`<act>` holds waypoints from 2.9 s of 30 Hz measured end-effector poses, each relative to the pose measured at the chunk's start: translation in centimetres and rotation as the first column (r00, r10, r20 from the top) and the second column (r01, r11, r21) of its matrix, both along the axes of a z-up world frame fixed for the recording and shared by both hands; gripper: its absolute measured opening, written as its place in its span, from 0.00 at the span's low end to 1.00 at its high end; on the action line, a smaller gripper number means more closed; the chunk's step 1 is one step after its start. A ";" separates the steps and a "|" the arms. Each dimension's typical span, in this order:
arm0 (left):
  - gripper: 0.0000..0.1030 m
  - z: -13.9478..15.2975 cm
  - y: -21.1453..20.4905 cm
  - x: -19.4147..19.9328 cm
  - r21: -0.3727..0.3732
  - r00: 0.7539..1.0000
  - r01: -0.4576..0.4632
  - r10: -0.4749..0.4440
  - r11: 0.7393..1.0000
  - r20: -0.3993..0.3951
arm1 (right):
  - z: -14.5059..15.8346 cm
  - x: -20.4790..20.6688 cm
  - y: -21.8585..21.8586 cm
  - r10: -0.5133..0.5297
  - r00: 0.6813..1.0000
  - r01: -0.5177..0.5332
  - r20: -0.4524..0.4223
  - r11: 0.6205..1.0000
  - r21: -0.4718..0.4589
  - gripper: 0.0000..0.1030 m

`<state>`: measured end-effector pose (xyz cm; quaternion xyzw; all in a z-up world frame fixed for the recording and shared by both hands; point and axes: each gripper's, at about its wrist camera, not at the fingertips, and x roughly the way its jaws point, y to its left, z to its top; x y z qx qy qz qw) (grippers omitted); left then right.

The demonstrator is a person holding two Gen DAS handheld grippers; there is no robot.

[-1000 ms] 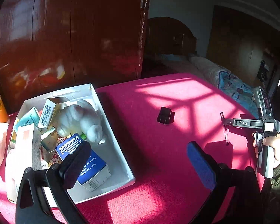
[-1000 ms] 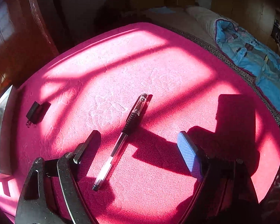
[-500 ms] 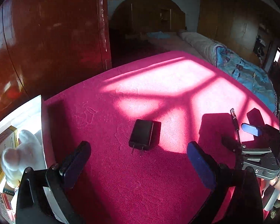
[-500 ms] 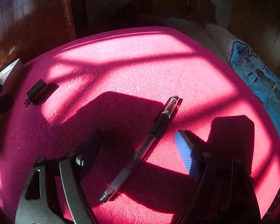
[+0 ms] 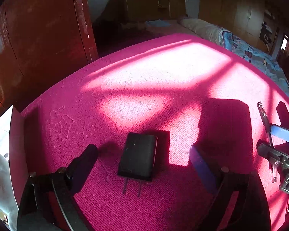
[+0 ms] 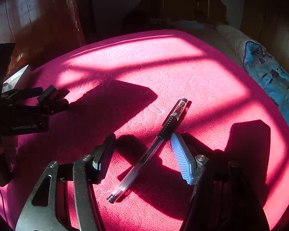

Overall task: Organize objects
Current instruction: 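Move the left gripper to the black charger while the right gripper approaches the clear pen, then grasp the black charger with the left gripper while the right gripper grasps the clear pen, then carry the black charger and clear pen over the white tray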

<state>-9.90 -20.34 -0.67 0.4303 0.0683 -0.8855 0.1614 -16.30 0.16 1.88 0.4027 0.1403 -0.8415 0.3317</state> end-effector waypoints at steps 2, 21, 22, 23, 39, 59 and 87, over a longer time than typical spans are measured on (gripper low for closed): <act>0.77 0.3 0.4 -0.3 -0.019 0.999 0.035 -0.035 0.999 0.001 | 0.0 0.0 0.0 0.003 1.000 -0.003 0.003 1.000 -0.006 0.59; 0.28 2.4 6.1 3.1 0.033 0.995 0.038 -0.035 0.999 -0.098 | 0.1 0.4 1.5 0.025 0.999 -0.023 0.035 0.998 -0.055 0.09; 0.28 2.7 6.4 3.4 0.036 0.994 0.039 -0.035 0.999 -0.106 | 0.2 0.4 1.5 0.023 0.999 -0.021 0.038 0.998 -0.059 0.08; 0.28 3.2 6.7 3.6 0.039 0.993 0.040 -0.036 0.998 -0.116 | 0.2 0.5 1.5 0.023 0.999 -0.021 0.037 0.998 -0.059 0.08; 0.28 7.3 9.6 7.5 -0.018 0.976 0.028 -0.031 0.999 -0.215 | 3.5 3.6 2.3 0.056 0.998 -0.053 0.017 0.984 -0.170 0.08; 0.28 10.3 8.9 12.0 -0.003 0.941 -0.023 0.021 1.000 -0.337 | 6.1 6.8 0.9 0.113 0.993 -0.114 -0.019 0.971 -0.209 0.08; 0.28 12.3 5.0 19.7 0.058 0.882 -0.169 0.177 0.984 -0.436 | 8.1 12.2 -3.4 0.238 0.969 -0.247 -0.072 0.953 -0.173 0.08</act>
